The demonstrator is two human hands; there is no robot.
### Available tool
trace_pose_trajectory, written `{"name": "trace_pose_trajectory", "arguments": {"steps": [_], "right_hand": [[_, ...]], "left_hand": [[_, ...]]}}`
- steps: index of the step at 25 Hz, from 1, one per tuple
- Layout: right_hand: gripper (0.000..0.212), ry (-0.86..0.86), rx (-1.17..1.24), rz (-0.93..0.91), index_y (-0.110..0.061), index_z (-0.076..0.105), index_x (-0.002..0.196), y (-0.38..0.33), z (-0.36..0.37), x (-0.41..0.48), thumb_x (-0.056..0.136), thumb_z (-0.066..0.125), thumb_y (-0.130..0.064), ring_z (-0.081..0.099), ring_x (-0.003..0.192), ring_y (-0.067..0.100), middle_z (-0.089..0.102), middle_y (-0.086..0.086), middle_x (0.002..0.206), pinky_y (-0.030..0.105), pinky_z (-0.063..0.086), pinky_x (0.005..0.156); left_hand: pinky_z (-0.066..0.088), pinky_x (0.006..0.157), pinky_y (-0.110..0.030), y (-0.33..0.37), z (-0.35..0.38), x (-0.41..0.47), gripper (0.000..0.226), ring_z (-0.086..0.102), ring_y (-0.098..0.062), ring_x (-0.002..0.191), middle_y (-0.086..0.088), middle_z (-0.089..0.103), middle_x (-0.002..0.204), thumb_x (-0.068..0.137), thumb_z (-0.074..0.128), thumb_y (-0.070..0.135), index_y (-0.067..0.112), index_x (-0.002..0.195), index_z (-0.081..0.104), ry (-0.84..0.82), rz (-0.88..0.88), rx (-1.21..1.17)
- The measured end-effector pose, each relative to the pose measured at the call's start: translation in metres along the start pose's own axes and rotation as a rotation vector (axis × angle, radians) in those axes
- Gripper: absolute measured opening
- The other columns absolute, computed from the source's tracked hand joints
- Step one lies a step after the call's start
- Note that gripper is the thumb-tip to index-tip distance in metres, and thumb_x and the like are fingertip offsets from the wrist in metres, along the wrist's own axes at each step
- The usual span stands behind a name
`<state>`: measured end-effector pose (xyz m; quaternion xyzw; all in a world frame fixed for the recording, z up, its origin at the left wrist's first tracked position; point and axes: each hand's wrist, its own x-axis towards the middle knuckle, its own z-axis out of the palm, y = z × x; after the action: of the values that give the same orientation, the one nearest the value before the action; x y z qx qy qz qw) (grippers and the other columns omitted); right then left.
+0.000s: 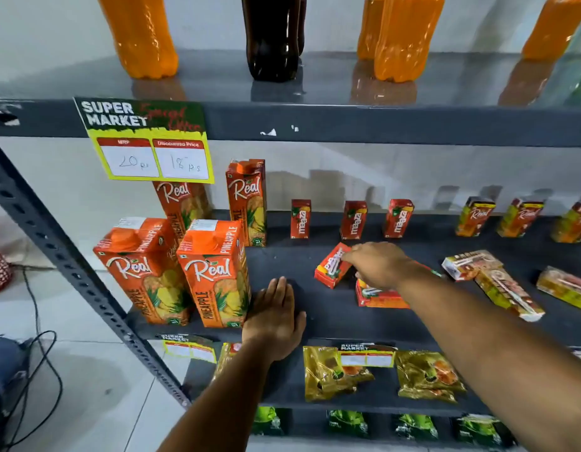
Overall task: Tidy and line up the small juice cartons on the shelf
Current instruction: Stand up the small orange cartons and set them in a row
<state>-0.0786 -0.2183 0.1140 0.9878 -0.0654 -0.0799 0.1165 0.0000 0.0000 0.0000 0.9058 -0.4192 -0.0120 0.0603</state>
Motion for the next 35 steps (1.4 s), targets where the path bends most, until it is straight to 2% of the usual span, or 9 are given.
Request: {"name": "trace_pose_trajectory", "arguments": {"steps": [4, 7, 12, 14, 16, 20, 25, 30, 35], "right_hand": [[0.038, 0.089, 0.05, 0.0, -0.021, 0.056, 0.125, 0.015, 0.008, 0.005, 0.088, 0.06, -0.017, 0.054, 0.115, 0.027, 0.06, 0.004, 0.125, 0.039, 0.046, 0.082], [0.05, 0.106, 0.11, -0.058, -0.022, 0.049, 0.136, 0.014, 0.013, 0.023, 0.088, 0.061, -0.013, 0.043, 0.129, 0.025, 0.051, 0.002, 0.14, 0.042, 0.044, 0.096], [0.076, -0.067, 0.049, -0.087, -0.031, 0.028, 0.149, 0.006, 0.019, 0.048, 0.087, 0.059, 0.0, 0.016, 0.147, 0.022, 0.028, -0.006, 0.158, 0.045, 0.019, 0.115], [0.075, -0.093, 0.027, -0.15, -0.031, 0.034, 0.147, 0.0, 0.018, 0.052, 0.084, 0.064, -0.004, 0.025, 0.144, 0.021, 0.037, -0.007, 0.154, 0.044, 0.022, 0.115], [0.06, -0.031, 0.001, -0.168, -0.03, 0.049, 0.135, -0.006, 0.015, 0.053, 0.08, 0.069, -0.014, 0.047, 0.129, 0.022, 0.055, -0.004, 0.138, 0.043, 0.037, 0.104], [0.046, 0.268, 0.386, 0.236, -0.025, 0.055, 0.11, -0.018, 0.013, 0.048, 0.072, 0.073, -0.042, 0.063, 0.095, 0.025, 0.065, -0.001, 0.107, 0.038, 0.052, 0.074], [0.066, 0.51, 0.809, 0.664, -0.017, 0.049, 0.104, -0.049, 0.022, 0.046, 0.063, 0.078, -0.059, 0.065, 0.093, 0.03, 0.066, 0.006, 0.102, 0.033, 0.046, 0.065], [0.084, 0.55, 0.91, 0.761, -0.012, 0.041, 0.123, -0.058, 0.033, 0.038, 0.065, 0.076, -0.062, 0.062, 0.105, 0.032, 0.061, 0.01, 0.119, 0.05, 0.052, 0.086], [0.113, 0.404, 0.899, 0.701, -0.014, 0.033, 0.133, -0.043, 0.02, 0.032, 0.052, 0.062, -0.087, 0.056, 0.117, 0.031, 0.054, 0.01, 0.132, 0.049, 0.049, 0.091]], "left_hand": [[-0.002, 0.116, -0.036, -0.001, 0.001, 0.0, 0.073, -0.004, -0.022, 0.147, -0.008, -0.001, 0.162, 0.094, 0.012, 0.053, 0.008, 0.151, 0.004, 0.029, 0.008, 0.044], [-0.005, 0.116, -0.034, 0.001, 0.0, 0.0, 0.072, -0.007, -0.02, 0.147, -0.007, -0.003, 0.162, 0.095, 0.012, 0.052, 0.008, 0.152, 0.003, 0.017, 0.011, 0.045], [-0.004, 0.116, -0.035, 0.002, -0.001, -0.002, 0.073, -0.006, -0.021, 0.147, -0.007, -0.002, 0.162, 0.094, 0.01, 0.053, 0.009, 0.152, 0.004, 0.024, 0.006, 0.063], [-0.005, 0.116, -0.034, 0.002, 0.0, -0.001, 0.073, -0.006, -0.021, 0.147, -0.008, -0.001, 0.162, 0.093, 0.01, 0.053, 0.009, 0.152, 0.004, 0.026, 0.006, 0.06], [-0.007, 0.115, -0.034, 0.002, 0.0, -0.001, 0.074, -0.006, -0.021, 0.147, -0.008, 0.0, 0.162, 0.093, 0.009, 0.053, 0.009, 0.152, 0.005, 0.04, 0.004, 0.051], [-0.009, 0.113, -0.032, 0.001, 0.001, -0.001, 0.075, -0.005, -0.02, 0.147, -0.007, 0.001, 0.162, 0.091, 0.008, 0.054, 0.009, 0.152, 0.006, 0.056, 0.009, 0.051], [-0.011, 0.112, -0.031, 0.002, 0.002, -0.001, 0.076, -0.007, -0.02, 0.147, -0.007, -0.001, 0.162, 0.091, 0.005, 0.055, 0.009, 0.151, 0.005, 0.051, 0.011, 0.043], [-0.011, 0.112, -0.031, 0.001, 0.003, 0.0, 0.076, -0.008, -0.019, 0.147, -0.007, -0.003, 0.162, 0.091, 0.005, 0.055, 0.009, 0.151, 0.003, 0.045, -0.002, 0.034], [-0.008, 0.114, -0.033, 0.002, 0.003, -0.001, 0.075, -0.005, -0.021, 0.147, -0.008, 0.0, 0.162, 0.091, 0.007, 0.054, 0.009, 0.151, 0.004, 0.054, 0.001, 0.034]]}}
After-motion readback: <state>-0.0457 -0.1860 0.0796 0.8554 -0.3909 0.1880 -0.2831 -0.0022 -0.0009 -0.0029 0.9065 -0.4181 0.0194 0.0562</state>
